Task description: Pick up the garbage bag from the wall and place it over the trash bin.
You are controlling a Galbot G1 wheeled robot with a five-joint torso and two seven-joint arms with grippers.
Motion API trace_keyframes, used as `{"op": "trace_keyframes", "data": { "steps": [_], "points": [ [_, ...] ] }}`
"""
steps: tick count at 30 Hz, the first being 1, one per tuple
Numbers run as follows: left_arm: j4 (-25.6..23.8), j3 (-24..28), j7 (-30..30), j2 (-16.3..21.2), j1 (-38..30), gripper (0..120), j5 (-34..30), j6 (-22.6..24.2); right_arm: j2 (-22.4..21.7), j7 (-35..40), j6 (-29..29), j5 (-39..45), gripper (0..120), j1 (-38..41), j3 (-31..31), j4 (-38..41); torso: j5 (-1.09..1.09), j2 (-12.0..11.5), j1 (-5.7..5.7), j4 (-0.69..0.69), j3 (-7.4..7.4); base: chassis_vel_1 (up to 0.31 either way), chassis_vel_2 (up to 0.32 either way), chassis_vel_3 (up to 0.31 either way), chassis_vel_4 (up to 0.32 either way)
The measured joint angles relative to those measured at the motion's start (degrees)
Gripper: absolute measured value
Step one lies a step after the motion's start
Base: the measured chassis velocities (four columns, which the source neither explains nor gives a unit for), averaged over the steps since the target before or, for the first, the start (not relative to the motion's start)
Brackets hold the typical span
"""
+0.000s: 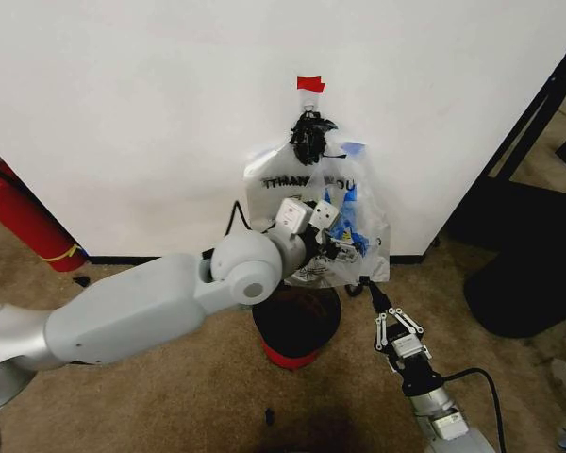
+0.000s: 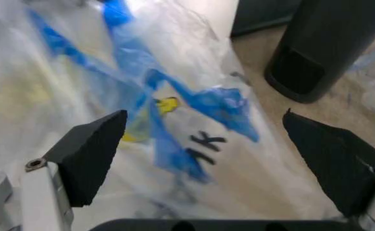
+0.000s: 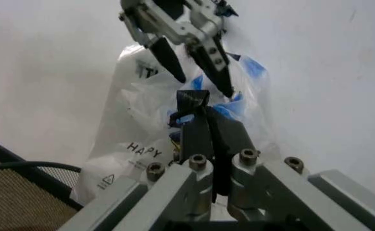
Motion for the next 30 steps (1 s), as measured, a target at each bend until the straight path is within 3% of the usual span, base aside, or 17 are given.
{"op": "trace_keyframes", "data": {
  "steps": [8,12,23,27,30],
  "points": [
    [3.5,2.88,1.26,-0.38,-1.74,89,0.92,0.46,-0.25,0.04,0.21,0.14,0,-0.76,0.45,0.42,0.0,0.01,0.0,0.03,0.0,0.0,0.0,0.0,0.0],
    [4.21,3.74,1.57,0.01,-0.9,76,3.58,0.58,0.13,0.04,0.72,0.01,0,-1.45,0.44,0.31,-0.01,0.01,0.0,0.03,0.0,0.0,0.0,0.0,0.0],
    [6.96,5.3,0.84,-1.89,-1.9,73,3.87,0.81,0.1,0.01,0.89,-0.01,0,-1.55,0.27,0.82,0.0,0.01,0.0,0.02,0.0,0.0,0.0,0.0,0.0],
    [7.71,5.94,-0.19,-2.43,-2.4,65,3.75,1.26,0.04,0.0,0.83,0.01,0,-1.53,0.18,1.19,0.0,0.01,-0.01,0.02,0.0,0.0,0.0,0.0,0.0],
    [7.97,6.28,-1.93,-2.64,-2.69,52,2.94,1.72,0.02,0.0,0.8,0.07,0,-1.47,0.2,1.28,0.0,0.01,0.0,0.03,0.0,0.0,0.0,0.0,0.0]
  ]
}}
